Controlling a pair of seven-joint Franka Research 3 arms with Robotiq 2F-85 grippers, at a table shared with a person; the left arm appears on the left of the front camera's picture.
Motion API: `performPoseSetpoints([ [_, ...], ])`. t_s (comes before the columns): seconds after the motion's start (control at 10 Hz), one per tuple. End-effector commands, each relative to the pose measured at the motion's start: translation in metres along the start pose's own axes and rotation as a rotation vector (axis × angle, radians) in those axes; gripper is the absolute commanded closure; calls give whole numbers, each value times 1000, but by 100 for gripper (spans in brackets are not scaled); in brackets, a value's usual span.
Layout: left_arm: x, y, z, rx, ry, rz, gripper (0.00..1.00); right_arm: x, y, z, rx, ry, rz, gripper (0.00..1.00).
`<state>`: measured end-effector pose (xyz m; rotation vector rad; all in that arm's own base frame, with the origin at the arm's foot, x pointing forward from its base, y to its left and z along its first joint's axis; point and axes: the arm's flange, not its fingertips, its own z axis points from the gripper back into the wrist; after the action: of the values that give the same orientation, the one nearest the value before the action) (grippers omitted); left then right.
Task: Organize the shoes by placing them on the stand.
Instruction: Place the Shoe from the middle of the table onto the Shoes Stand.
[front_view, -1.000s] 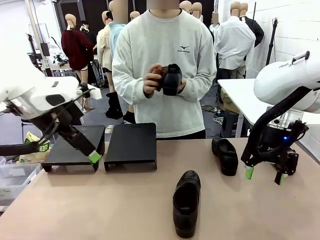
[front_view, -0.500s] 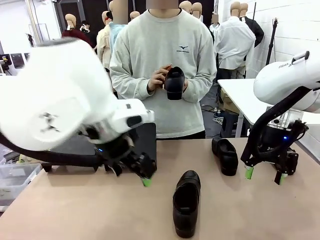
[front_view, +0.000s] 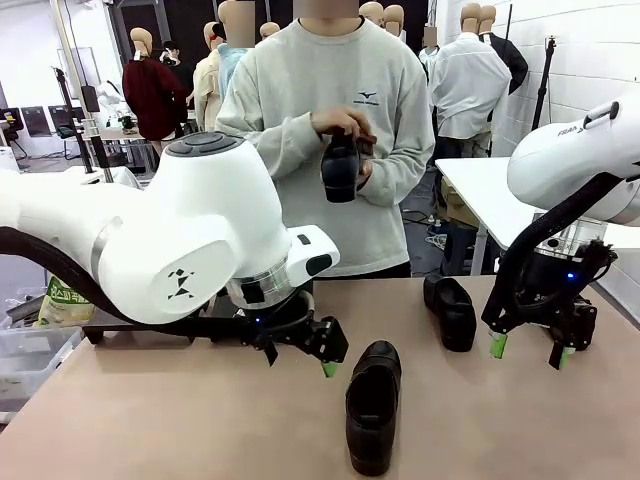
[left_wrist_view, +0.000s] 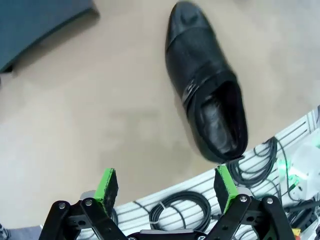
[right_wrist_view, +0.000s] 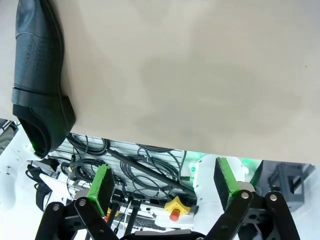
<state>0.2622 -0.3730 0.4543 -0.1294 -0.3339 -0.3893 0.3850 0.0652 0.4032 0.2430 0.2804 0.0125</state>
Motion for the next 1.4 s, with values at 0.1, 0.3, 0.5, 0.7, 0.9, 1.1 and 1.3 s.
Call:
performPoseSetpoints([
  [0.1,-6,2,-4,11,51,13,0,0,-2,2,-23,9,9,0],
  [0.3,8,-1,0,29,3,60,0,0,-2,2,-23,9,9,0],
  [0.5,24,-16,-30,54,69,187,0,0,-2,2,-23,9,9,0],
  [0.7,24,-28,-61,103,127,219,0,0,-2,2,-23,9,9,0],
  [0.9,29,-37,-81,109,157,219,0,0,-2,2,-23,9,9,0],
  [1.1,29,-42,-87,112,148,257,0,0,-2,2,-23,9,9,0],
  [1.3,30,-47,-102,124,149,263,0,0,-2,2,-23,9,9,0],
])
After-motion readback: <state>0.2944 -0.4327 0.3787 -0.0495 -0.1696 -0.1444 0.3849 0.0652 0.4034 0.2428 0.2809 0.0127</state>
